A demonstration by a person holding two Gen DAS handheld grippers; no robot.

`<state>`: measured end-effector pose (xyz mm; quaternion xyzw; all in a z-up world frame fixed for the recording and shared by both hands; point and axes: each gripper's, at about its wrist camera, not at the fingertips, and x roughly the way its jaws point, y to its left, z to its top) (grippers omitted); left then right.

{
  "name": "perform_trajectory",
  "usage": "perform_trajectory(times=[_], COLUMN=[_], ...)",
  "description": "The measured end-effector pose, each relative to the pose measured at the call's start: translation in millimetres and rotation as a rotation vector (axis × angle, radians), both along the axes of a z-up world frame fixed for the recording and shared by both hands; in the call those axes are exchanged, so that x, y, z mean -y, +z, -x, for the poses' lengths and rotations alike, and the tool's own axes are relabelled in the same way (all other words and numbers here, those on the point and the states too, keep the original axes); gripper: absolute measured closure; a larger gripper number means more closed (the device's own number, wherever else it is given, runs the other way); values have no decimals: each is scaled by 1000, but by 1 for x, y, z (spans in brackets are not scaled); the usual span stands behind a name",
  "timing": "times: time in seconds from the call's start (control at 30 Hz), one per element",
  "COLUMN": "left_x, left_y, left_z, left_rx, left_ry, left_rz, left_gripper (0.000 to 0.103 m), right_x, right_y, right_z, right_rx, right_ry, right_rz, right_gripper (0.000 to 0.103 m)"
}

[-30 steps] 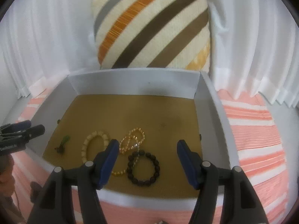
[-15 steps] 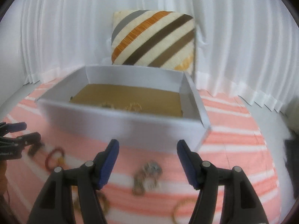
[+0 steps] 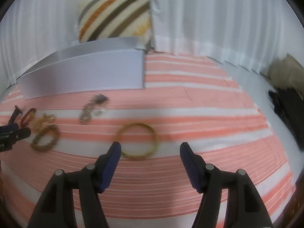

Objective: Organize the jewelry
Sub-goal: 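Withdraw both tools from the box back over the cloth, then grasp the brown bead bracelet with the left tool while the right tool grasps the gold bangle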

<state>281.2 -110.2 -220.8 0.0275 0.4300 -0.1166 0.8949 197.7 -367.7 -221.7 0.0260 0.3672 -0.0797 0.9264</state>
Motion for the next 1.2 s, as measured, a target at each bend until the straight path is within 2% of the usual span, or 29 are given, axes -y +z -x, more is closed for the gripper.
perform_trajectory(times=[0.13, 0.23, 0.3, 0.47, 0.57, 0.63, 0.67, 0.73, 0.77, 0.8, 0.83, 0.9, 1.2], left_x=[3, 6, 9, 17, 18, 20, 21, 27, 29, 31, 33, 32, 1], left_y=[-10, -17, -18, -20, -20, -19, -18, -17, -17, -17, -17, -17, -11], left_z=[-7, -12, -13, -8, -5, -1, 2, 7, 9, 11, 13, 15, 22], left_rx=[-17, -31, -21, -13, -13, -6, -2, 6, 9, 12, 16, 15, -25], left_ry=[23, 38, 41, 16, 13, -1, -11, -37, -50, -60, -69, -68, -25], left_rz=[-5, -15, -35, -62, -59, -60, -61, -65, -69, -71, -81, -76, -4], left_gripper=[17, 25, 26, 26, 31, 46, 51, 72, 79, 91, 93, 93, 94], right_x=[8, 8, 9, 8, 4, 2, 1, -2, -3, -4, -3, -2, -6], right_y=[-8, -17, -21, -22, -22, -22, -22, -21, -21, -21, -21, -20, -12], right_z=[-11, -26, -33, -40, -41, -42, -41, -38, -37, -35, -34, -32, -15], right_rx=[-18, -74, -95, -118, -126, -126, -126, -124, -123, -123, -123, -124, -96], right_ry=[3, 4, 13, 21, 32, 49, 54, 69, 69, 68, 67, 67, 101], right_rz=[-50, -51, -65, -41, -9, 5, 10, 20, 25, 25, 21, 3, -72], right_gripper=[37, 37, 38, 44, 50, 62, 65, 76, 79, 83, 91, 97, 97])
